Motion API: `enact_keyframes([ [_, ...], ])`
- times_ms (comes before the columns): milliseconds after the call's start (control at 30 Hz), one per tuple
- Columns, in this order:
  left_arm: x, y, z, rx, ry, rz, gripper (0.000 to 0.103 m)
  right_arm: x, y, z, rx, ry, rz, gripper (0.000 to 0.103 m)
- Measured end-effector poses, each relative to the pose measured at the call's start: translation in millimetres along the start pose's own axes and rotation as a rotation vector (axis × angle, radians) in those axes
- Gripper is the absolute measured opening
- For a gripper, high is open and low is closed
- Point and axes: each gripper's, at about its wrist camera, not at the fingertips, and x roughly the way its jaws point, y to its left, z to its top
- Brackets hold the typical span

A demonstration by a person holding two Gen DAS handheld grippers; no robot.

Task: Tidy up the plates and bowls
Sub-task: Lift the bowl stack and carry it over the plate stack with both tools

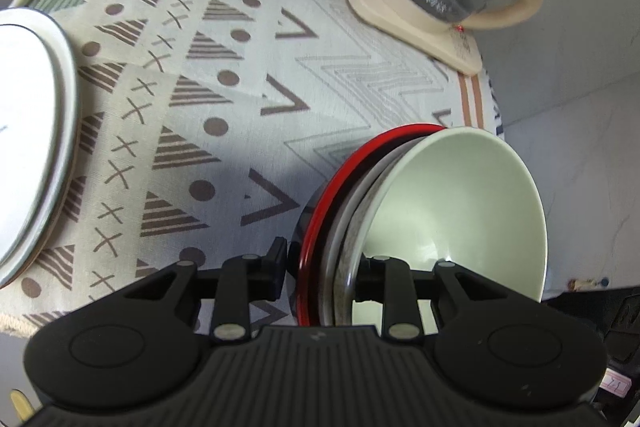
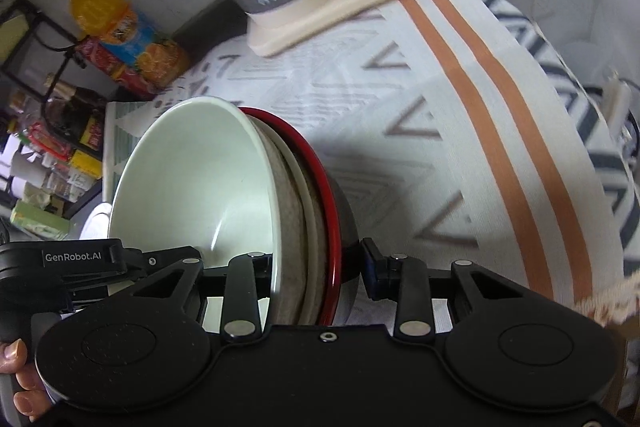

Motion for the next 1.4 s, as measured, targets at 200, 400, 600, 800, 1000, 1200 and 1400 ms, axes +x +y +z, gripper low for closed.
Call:
enact_keyframes([
  [200,-23.6,8.0,-1.4,-0.068,-0.064,0.012,0.028,0.2,23.0,13.5,-0.067,-0.002,0.05,0.034],
  [400,-46.4,23.3,-2.3,-0.114,-0.11,0.035,0.028,3.0,46.2,22.2,-0.082,0.005,0.105,0.034],
  [600,-66.6,41.3,2.4,-0.129,-0.14,0.039,0.028,6.7,73.2,25.1,-0.1,-0.003,0.135,0.034],
  [800,-87.6,70.8,9.3,-0.146,-0.158,0.025,0.028,12.9,107.8,22.7,-0.133,0.001,0.145,0.034],
  [1000,-112.0,107.4,18.4,-0.159,-0.173,0.031,0.028,23.5,150.8,18.1,-0.17,0.013,0.156,0.034],
  [1200,-135.6,145.7,27.6,-0.171,-0.187,0.042,0.028,38.1,192.2,12.9,-0.186,0.026,0.167,0.034],
  [1400,-150.5,184.7,35.9,-0.192,-0.184,0.038,0.028,57.5,228.3,5.9,-0.172,0.049,0.158,0.034],
])
